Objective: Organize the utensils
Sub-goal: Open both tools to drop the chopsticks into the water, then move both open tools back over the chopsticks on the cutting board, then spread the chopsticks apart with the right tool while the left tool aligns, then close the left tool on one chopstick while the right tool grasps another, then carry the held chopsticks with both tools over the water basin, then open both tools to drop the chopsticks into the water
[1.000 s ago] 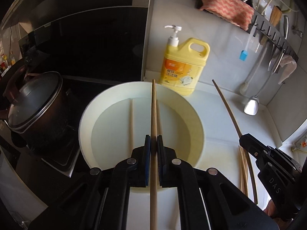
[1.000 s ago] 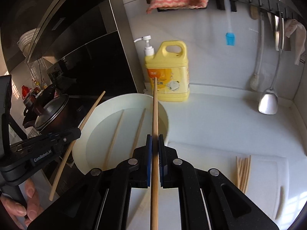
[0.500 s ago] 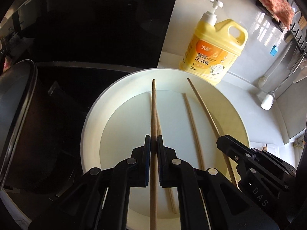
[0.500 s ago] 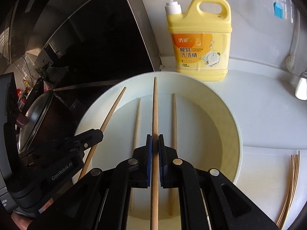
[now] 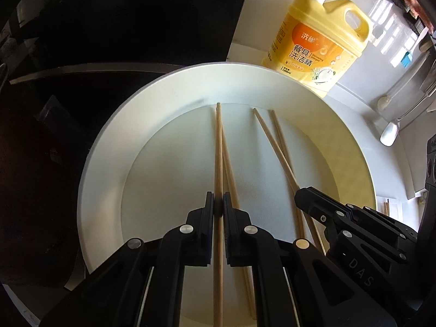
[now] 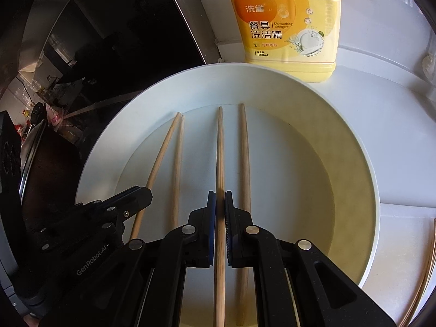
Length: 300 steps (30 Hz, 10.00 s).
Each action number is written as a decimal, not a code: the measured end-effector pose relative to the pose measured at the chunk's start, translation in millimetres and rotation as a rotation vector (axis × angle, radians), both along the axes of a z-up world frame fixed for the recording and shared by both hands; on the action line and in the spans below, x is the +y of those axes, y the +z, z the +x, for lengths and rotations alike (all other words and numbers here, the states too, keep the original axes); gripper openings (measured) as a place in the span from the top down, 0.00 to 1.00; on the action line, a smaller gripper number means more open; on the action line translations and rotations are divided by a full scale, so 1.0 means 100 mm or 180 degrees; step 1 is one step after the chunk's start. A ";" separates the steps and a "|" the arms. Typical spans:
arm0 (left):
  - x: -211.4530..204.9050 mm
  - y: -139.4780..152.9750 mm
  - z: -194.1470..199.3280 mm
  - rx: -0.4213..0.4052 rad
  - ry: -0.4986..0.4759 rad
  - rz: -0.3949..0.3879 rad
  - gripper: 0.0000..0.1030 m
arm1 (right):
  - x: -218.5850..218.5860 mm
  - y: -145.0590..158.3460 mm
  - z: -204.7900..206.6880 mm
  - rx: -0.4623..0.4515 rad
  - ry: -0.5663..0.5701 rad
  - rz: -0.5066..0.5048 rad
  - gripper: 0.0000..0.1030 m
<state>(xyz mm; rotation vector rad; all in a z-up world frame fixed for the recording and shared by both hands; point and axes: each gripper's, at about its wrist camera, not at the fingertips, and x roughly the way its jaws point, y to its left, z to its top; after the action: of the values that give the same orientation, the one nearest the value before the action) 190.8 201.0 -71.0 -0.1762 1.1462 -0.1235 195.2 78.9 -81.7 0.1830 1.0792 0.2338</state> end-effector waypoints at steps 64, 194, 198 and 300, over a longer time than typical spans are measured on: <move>-0.54 0.76 -0.92 -0.0550 -0.0488 0.0191 0.12 | -1.00 0.62 -1.60 -0.0578 -0.0875 -0.0476 0.38; -3.28 -0.37 -1.65 -0.0829 -0.0570 0.0505 0.76 | -3.12 -0.47 -2.13 -0.0965 -0.0728 -0.0905 0.86; -3.28 -0.38 -1.66 -0.0822 -0.0575 0.0478 0.91 | -3.11 -0.48 -2.15 -0.0974 -0.0702 -0.0924 0.94; 0.16 0.14 -0.25 -0.0207 -0.0027 0.0209 0.34 | -0.17 0.13 -0.16 -0.0222 -0.0116 -0.0252 0.82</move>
<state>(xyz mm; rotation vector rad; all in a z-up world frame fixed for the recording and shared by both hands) 165.4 216.9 -57.3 -0.1084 1.0849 -0.0984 178.8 62.0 -68.8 0.1227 1.0133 0.1635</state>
